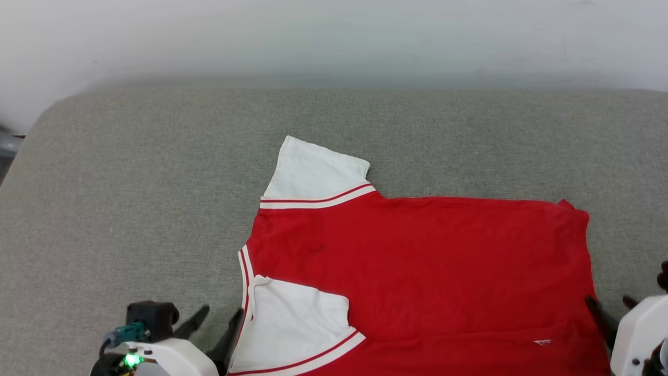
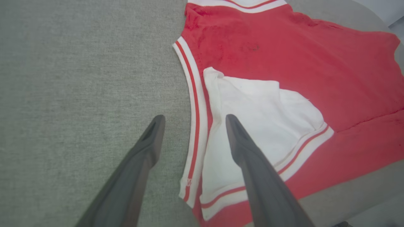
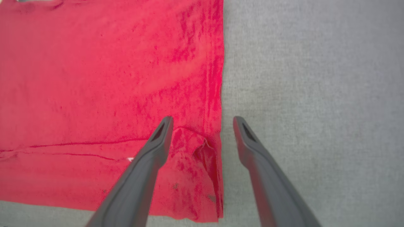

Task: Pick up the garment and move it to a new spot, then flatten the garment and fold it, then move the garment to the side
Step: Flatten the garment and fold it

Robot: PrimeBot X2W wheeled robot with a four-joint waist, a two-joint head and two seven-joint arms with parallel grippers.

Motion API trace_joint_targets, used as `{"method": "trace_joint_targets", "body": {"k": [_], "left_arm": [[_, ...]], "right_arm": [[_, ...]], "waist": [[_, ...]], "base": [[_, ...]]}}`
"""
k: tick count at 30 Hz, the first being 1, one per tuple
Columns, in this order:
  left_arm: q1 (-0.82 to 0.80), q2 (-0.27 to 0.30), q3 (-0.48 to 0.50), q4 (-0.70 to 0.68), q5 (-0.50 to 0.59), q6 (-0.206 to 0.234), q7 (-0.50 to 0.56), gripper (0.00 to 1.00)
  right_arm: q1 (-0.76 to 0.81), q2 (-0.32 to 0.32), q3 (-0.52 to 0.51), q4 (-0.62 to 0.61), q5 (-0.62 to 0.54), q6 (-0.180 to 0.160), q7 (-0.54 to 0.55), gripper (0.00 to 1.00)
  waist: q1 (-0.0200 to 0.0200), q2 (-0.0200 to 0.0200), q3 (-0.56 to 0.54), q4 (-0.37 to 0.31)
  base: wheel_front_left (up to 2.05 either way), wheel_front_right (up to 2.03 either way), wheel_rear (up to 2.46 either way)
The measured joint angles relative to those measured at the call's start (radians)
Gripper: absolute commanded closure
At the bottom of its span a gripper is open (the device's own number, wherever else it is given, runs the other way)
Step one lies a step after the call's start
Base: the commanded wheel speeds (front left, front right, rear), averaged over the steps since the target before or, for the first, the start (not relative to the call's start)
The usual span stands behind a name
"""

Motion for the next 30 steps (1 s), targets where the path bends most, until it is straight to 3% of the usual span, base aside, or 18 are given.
{"method": "trace_joint_targets", "body": {"k": [8,17,22,30], "left_arm": [[-0.044,-0.037,0.053,0.005,0.077,-0.022,-0.223,0.0],[-0.053,-0.121,0.146,-0.049,0.188,-0.054,-0.284,0.0],[-0.023,-0.186,0.235,-0.075,0.293,-0.083,-0.286,0.0],[0.004,-0.271,0.322,-0.049,0.396,-0.171,-0.286,0.0]], "right_arm": [[-0.057,-0.015,0.045,-0.052,-0.009,0.0,-0.275,0.0],[-0.06,-0.007,0.105,-0.042,-0.017,0.0,-0.554,0.0],[-0.059,0.019,0.116,-0.012,-0.03,0.0,-0.634,0.0],[-0.074,0.038,0.139,0.02,-0.043,0.0,-0.674,0.0]], "waist": [[0.0,0.0,-0.024,-0.005],[0.0,0.0,-0.03,0.0],[0.0,0.0,-0.025,-0.002],[0.0,0.0,-0.001,-0.017]], "base": [[0.0,0.0,0.0],[0.0,0.0,0.0],[0.0,0.0,0.0],[0.0,0.0,0.0]]}}
